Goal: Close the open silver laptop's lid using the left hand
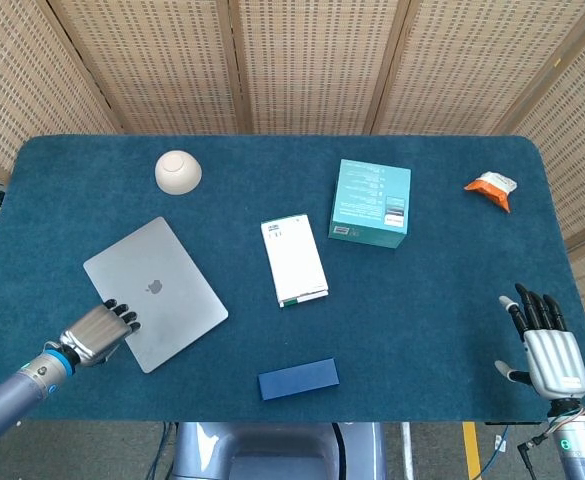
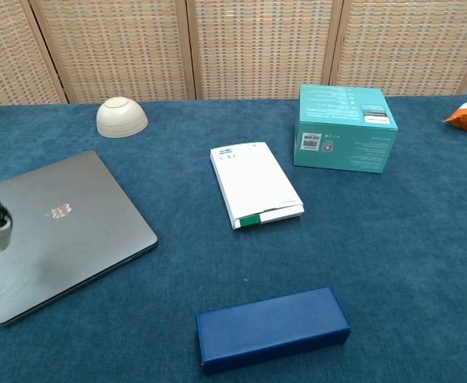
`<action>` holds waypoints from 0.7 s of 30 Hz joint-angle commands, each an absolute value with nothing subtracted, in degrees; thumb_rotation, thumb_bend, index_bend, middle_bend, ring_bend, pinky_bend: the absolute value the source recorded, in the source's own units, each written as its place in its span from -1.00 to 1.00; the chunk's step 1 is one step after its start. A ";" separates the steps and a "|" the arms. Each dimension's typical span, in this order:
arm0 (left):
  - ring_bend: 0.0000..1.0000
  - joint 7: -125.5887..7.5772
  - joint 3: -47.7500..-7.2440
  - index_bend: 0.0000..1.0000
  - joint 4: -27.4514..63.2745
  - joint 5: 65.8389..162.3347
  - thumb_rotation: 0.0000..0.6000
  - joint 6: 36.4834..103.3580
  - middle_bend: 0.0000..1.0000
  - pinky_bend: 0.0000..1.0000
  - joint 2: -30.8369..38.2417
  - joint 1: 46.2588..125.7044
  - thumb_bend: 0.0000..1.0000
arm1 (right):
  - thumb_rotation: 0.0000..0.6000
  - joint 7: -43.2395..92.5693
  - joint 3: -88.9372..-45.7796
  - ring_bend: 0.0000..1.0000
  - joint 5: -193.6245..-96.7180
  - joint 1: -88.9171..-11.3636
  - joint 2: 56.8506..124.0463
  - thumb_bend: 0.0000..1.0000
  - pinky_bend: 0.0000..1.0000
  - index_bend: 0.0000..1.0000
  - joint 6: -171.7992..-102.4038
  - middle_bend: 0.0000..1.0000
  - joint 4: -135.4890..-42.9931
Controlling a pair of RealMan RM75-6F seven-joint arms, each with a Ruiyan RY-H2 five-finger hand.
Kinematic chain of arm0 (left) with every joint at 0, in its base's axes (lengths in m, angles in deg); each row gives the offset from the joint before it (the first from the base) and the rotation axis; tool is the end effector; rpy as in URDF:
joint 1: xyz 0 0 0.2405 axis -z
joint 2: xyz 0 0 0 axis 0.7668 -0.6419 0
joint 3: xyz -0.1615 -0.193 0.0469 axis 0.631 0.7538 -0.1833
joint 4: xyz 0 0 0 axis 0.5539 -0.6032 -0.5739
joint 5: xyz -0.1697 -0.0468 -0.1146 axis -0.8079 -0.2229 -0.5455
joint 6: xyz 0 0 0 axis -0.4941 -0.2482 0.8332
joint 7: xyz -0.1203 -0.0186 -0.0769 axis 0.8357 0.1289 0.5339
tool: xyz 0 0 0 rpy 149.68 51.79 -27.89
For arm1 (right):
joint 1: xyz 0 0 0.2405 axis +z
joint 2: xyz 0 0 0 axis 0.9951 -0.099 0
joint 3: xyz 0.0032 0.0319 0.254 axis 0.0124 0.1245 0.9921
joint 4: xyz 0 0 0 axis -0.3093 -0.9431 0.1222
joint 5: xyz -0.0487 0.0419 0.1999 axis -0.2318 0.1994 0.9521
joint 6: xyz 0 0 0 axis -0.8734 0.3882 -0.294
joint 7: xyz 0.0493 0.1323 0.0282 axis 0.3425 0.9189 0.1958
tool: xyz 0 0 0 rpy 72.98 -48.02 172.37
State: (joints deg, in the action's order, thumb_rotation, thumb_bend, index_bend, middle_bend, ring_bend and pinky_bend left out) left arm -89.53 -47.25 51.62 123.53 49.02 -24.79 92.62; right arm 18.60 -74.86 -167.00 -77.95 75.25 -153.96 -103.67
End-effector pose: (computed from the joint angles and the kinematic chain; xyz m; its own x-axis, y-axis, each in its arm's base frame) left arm -0.2379 0.2579 0.0917 0.8547 0.3995 0.3315 0.5160 -0.5846 -0.6261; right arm -0.3196 -0.1892 0.1338 0.4599 -0.0678 0.8854 -0.8877 -0.0124 0.4602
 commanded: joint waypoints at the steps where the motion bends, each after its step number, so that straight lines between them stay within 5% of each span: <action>1: -0.99 -81.22 -44.19 -0.99 51.09 129.83 1.00 60.13 -0.99 -0.98 -24.27 86.60 0.00 | 1.00 18.72 -74.84 -1.00 -167.00 -77.99 75.22 -0.92 -1.00 -0.72 -154.03 -1.00 -103.70; 8: -1.00 -77.90 -42.80 -1.00 46.77 133.60 1.00 72.85 -1.00 -1.00 -19.88 79.02 -0.28 | 1.00 18.46 -74.96 -1.00 -167.36 -77.94 75.23 -0.92 -1.00 -0.72 -154.09 -1.00 -103.80; 21: -1.00 -81.15 -41.89 -1.00 41.04 135.18 1.00 88.86 -1.00 -1.00 -9.62 66.80 -0.29 | 1.00 17.07 -75.15 -1.00 -168.00 -78.05 75.38 -0.92 -1.00 -0.72 -154.67 -1.00 -104.38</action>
